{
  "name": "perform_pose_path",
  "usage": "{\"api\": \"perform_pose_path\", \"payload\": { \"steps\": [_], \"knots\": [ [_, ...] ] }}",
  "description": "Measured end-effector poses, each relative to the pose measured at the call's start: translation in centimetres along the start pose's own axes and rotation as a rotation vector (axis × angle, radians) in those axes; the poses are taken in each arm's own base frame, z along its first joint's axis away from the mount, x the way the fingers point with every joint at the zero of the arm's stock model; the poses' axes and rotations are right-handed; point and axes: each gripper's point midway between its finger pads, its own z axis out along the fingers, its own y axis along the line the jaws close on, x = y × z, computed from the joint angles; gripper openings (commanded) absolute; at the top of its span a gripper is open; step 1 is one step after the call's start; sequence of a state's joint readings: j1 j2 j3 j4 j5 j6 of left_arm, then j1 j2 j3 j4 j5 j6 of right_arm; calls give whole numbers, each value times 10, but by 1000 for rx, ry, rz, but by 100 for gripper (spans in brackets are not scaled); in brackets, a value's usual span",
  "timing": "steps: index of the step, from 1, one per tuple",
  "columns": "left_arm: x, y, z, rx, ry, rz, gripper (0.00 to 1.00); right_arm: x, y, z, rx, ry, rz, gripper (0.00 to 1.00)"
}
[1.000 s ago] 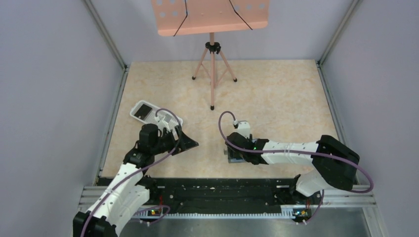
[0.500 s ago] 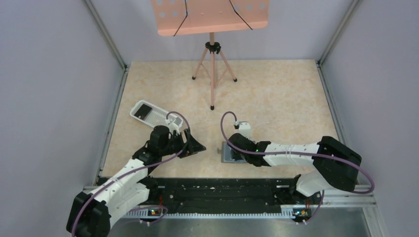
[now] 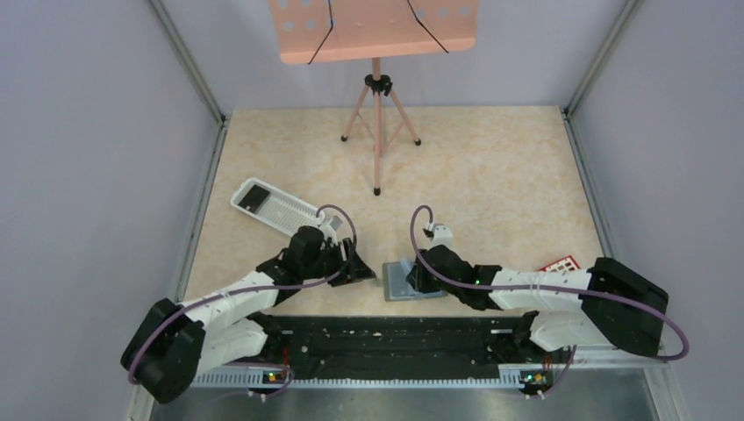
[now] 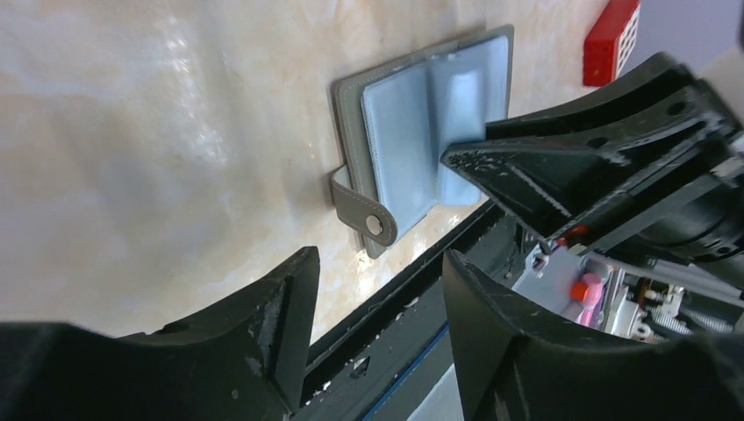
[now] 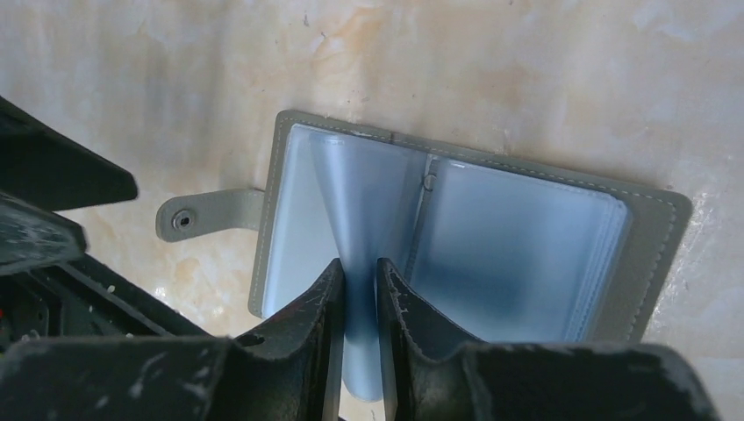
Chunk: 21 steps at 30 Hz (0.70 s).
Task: Take the credit cards out of the card holder
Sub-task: Remove the credit card from the card holder.
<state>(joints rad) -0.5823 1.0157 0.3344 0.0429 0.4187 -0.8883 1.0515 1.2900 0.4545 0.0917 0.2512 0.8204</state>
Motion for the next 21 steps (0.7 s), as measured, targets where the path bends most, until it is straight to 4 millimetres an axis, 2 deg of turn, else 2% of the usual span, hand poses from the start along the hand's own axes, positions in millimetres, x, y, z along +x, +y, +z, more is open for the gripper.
{"api": "perform_pose_path", "payload": {
  "steps": [5, 10, 13, 19, 21],
  "knots": [
    [23, -6, 15, -2, 96, 40, 50, 1, -2, -8, -40, -24, 11, 17],
    [28, -28, 28, 48, 111, 85, 41, 1, -3, -11, -54, -37, 16, 17],
    [30, -35, 35, 59, 107, 91, 37, 1, -3, -12, -61, -43, 19, 18],
    [32, -30, 49, 20, 111, 82, 36, 3, -8, -16, -65, -54, 21, 19],
    [31, -26, 52, 2, 107, 79, 41, 2, -9, -18, -67, -61, 24, 19]
  ]
}}
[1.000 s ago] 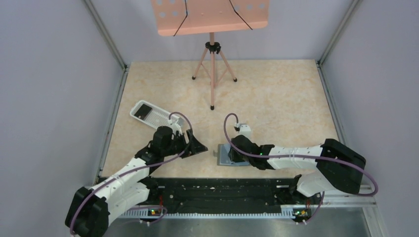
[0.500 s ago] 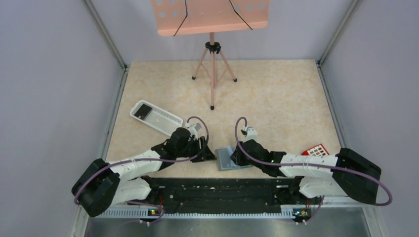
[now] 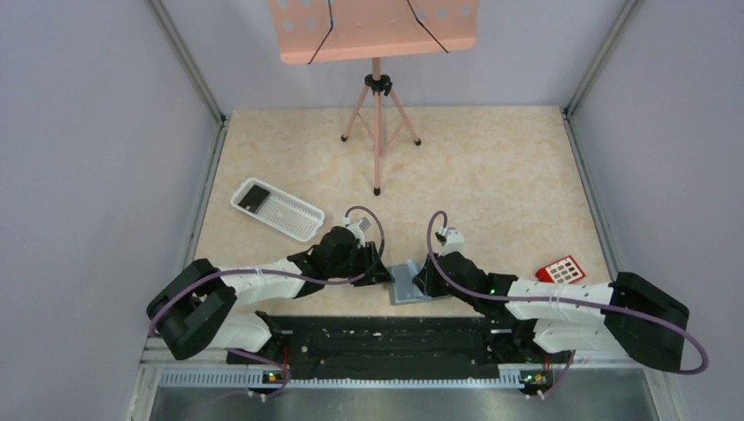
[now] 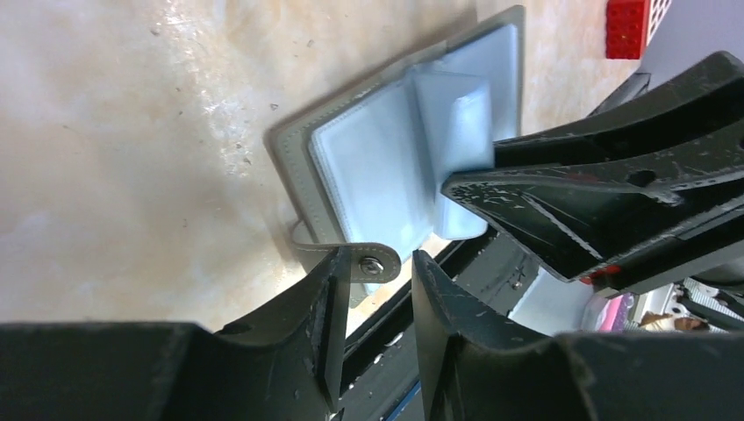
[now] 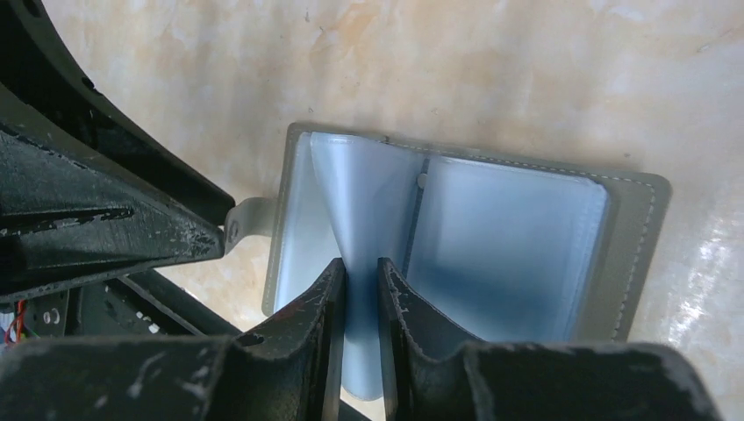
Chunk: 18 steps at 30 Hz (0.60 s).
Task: Take the credit cards out of the card holder
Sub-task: Remove the credit card from the card holder.
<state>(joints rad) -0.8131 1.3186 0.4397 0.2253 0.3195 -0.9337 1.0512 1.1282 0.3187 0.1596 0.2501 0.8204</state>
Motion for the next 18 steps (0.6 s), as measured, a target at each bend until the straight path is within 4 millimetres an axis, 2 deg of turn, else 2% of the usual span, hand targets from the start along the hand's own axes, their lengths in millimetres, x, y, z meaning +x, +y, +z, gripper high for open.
{"api": "perform_pose_path", "payload": {
  "steps": [6, 10, 15, 16, 18],
  "knots": [
    [-4, 5, 2, -62, -20, 29, 59, -6, -1, -7, -12, -32, 9, 19],
    [-4, 4, 3, -89, -24, 69, 60, -7, -1, -8, -13, -37, 10, 19],
    [0, 8, 8, -124, -7, 93, 50, -6, -1, -8, -11, -36, 10, 19],
    [2, 10, 9, -133, -1, 96, 46, -6, -2, -8, -9, -35, 9, 19],
    [5, 14, 11, -151, 10, 104, 30, -5, -4, -8, -2, -32, 8, 20]
  ]
}}
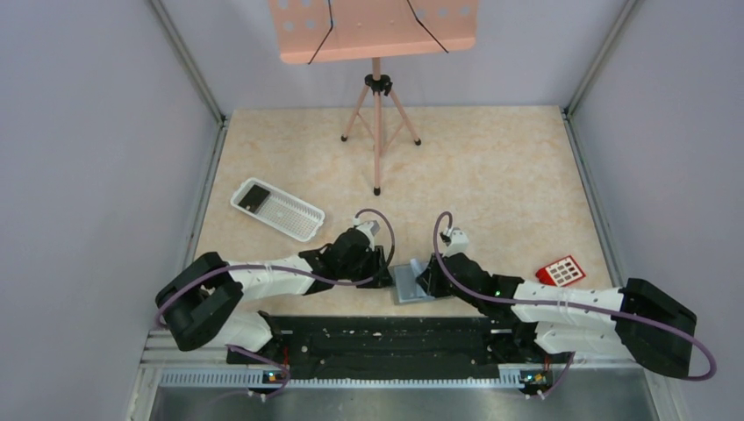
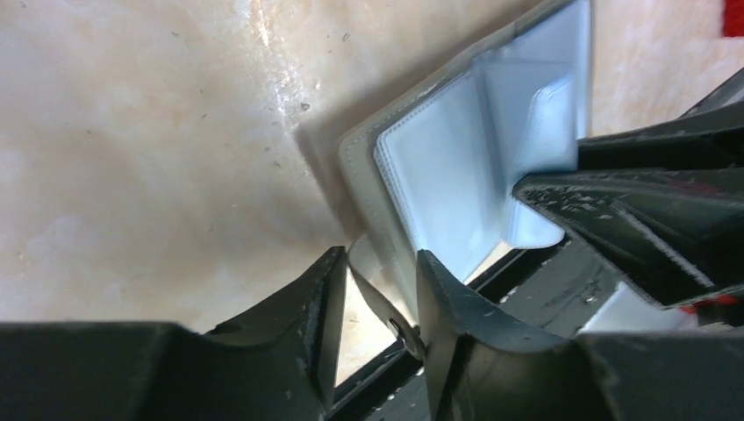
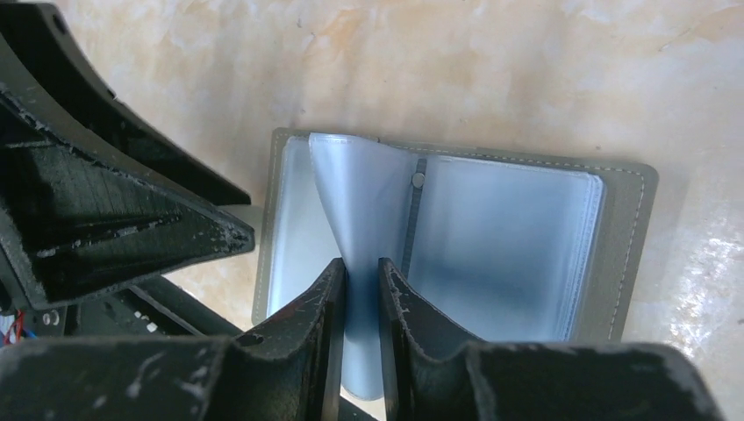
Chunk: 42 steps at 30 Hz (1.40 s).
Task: Take the credit cards out of the card holder
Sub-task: Remove the credit card from the card holder.
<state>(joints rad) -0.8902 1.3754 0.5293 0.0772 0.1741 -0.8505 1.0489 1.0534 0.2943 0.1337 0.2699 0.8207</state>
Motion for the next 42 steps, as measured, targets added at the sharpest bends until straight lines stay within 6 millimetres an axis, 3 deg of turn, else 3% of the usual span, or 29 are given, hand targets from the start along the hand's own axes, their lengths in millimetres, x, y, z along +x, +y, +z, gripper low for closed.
{"api": "perform_pose_path", "payload": {
  "steps": [1, 4, 8, 15, 21, 23, 27, 33, 37, 42],
  "knots": [
    [1, 2, 1, -8, 4, 5, 19, 1, -1, 0, 5, 2, -1, 22],
    [5, 5, 0, -26, 13, 7, 1, 0, -6, -2, 26, 0, -5, 26],
    [3, 2, -3, -12, 9, 10, 0, -4, -13, -7, 55, -19, -4, 28],
    [-7, -29, -14, 111, -23, -1, 0, -14, -26, -18, 113, -68, 9, 41],
    [-8, -34, -16, 129, -27, -12, 0, -3, -69, -33, 318, -29, -2, 46],
    [-8, -34, -16, 129, -27, -13, 0, -7, -73, -40, 362, -23, 0, 47],
    [-7, -33, -16, 125, -24, -14, 0, -27, -59, -51, 359, -42, 19, 49],
    [-7, -32, -20, 125, -31, -13, 0, -53, -10, -52, 153, -86, 28, 57],
    [-6, -30, -21, 117, -32, -14, 0, -57, 18, -46, 22, -94, 31, 57],
    [-4, -26, -20, 109, -26, -16, 0, -45, 27, -29, -6, -38, 9, 65]
  ]
}}
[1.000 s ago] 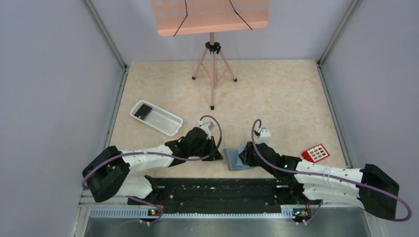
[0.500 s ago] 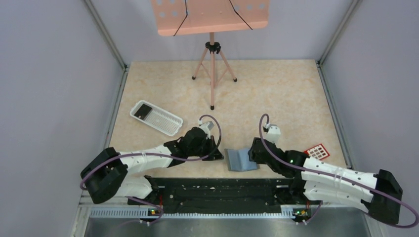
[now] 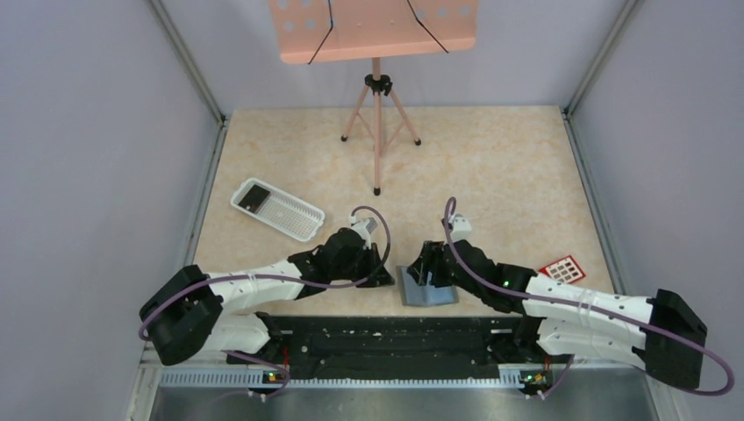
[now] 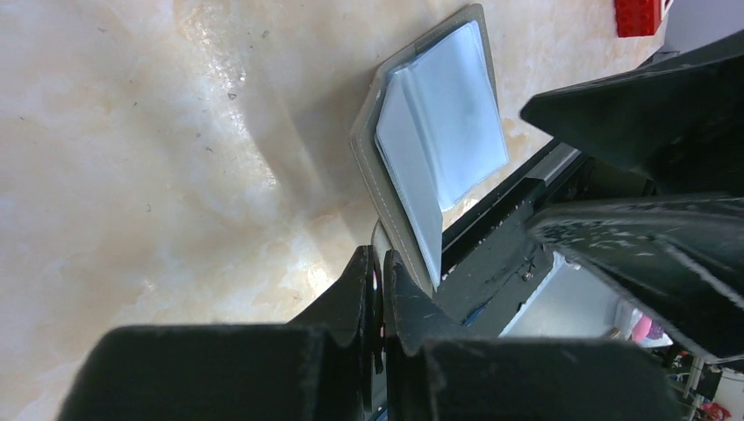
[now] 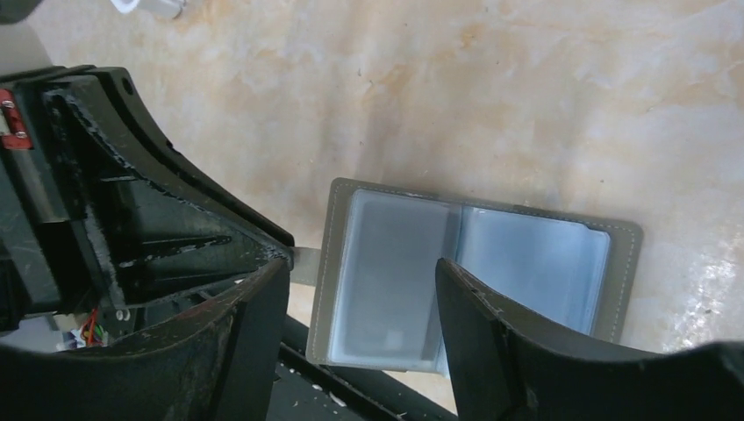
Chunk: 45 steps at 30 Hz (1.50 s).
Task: Take the credit cards out of the card holder
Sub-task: Remove the credit card from the card holder.
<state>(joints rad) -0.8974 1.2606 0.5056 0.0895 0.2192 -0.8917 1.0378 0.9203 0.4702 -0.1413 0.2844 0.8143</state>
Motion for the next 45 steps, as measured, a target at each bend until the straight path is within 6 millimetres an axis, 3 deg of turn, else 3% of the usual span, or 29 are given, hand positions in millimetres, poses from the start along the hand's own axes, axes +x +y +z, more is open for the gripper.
{"api": "perform_pose_path", "payload": {
  "steps": [12, 20, 27, 31, 40, 45],
  "knots": [
    [1, 1, 0, -1, 1, 0, 0, 37, -9, 22, 17, 127, -28, 65],
    [1, 0, -3, 2, -3, 1, 0, 56, -17, 31, 26, 174, -32, 48],
    [1, 5, -4, -18, -9, -1, 0, 52, -13, 28, -11, 141, -12, 40],
    [2, 9, -4, -37, -9, -4, 0, 48, -13, 25, -16, 122, -10, 47],
    [1, 10, -6, -48, -15, -5, 0, 47, -15, 25, -5, 118, -14, 46],
    [1, 12, -7, -53, -18, -5, 0, 47, -16, 25, -3, 116, -14, 50]
  ]
}}
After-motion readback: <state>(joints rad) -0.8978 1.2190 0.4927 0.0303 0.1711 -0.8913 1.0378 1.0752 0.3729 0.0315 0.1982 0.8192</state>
